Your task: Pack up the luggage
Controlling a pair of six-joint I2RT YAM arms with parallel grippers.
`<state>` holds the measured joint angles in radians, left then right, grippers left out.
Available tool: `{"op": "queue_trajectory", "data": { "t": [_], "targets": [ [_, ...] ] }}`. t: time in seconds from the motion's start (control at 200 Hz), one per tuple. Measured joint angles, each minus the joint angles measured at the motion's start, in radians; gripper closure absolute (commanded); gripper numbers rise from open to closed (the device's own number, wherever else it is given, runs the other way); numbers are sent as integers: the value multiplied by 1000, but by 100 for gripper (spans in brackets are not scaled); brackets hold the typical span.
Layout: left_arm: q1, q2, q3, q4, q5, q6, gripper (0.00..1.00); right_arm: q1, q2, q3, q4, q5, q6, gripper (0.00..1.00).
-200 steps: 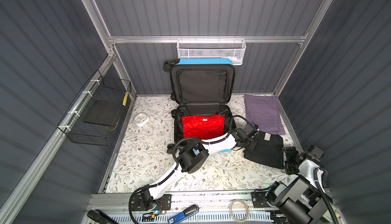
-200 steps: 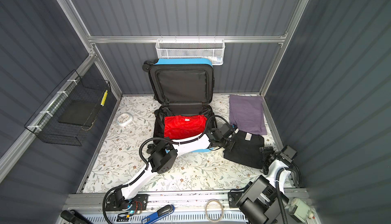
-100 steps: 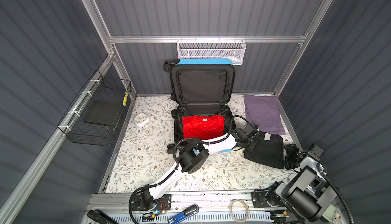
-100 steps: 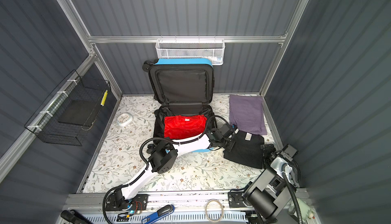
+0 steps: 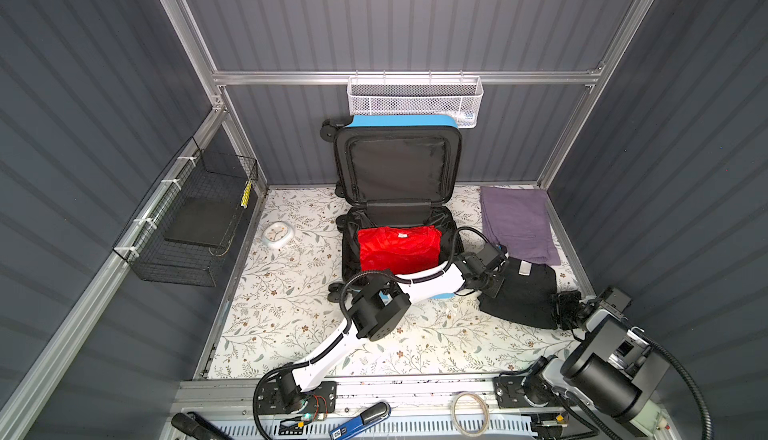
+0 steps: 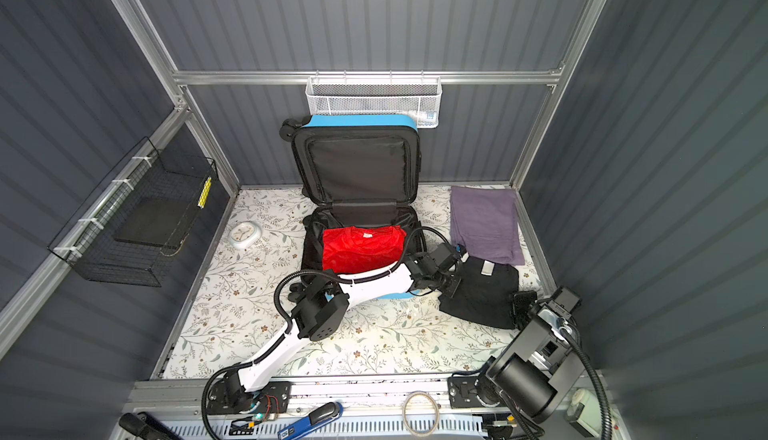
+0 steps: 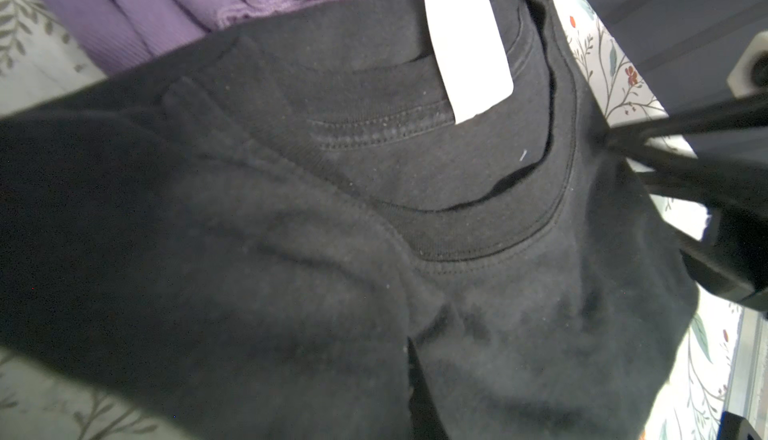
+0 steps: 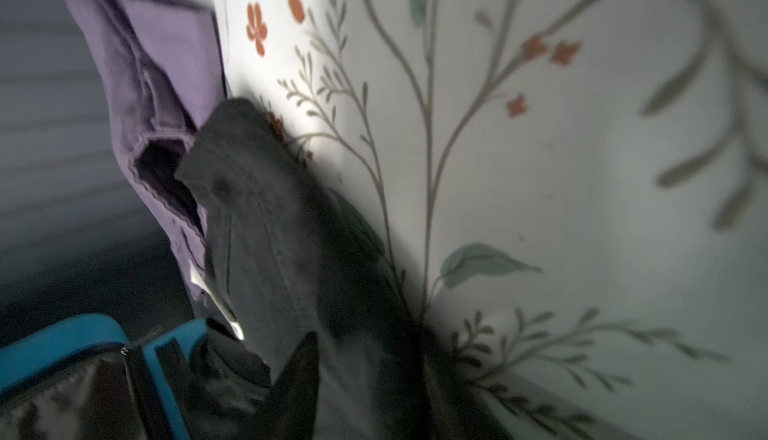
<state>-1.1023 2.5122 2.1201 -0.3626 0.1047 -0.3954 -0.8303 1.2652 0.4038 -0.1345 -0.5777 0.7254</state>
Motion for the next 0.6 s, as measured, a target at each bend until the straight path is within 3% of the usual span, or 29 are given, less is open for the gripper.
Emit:
{"op": "queue_trajectory", "data": {
  "t": [0.085,0.245,0.6],
  "targets": [
    [0,0,0,0,0,0,100,0,-1,-9,-8,-5,-7,100],
    [0,-2,0,0,12,0,100,0,-69,-35,-9,-31,5,100],
    [3,-114,20,-66,59,37,100,3,-478,-69,-149,-132,100,100]
  ]
}}
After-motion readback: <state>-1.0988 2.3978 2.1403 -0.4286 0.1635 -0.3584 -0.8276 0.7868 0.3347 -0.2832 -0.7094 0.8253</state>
